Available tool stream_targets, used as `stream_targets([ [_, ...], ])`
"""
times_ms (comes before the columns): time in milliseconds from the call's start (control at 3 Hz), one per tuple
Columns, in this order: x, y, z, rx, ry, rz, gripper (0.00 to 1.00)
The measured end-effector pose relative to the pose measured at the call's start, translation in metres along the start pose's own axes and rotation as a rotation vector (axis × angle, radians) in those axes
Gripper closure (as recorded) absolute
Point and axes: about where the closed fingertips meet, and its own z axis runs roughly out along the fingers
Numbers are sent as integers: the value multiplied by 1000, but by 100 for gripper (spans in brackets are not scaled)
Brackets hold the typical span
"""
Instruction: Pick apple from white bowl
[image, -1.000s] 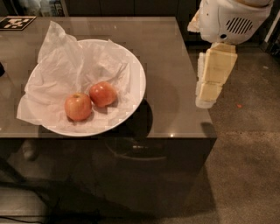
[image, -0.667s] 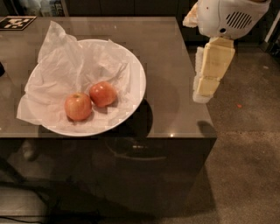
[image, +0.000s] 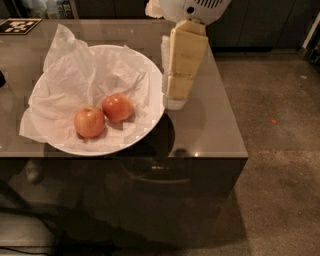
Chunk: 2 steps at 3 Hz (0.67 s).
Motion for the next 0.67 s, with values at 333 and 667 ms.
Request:
stream_targets([
  [333,-5,-2,-5,25,-10,-5,0],
  [667,-6,-2,-5,24,-11,-6,0],
])
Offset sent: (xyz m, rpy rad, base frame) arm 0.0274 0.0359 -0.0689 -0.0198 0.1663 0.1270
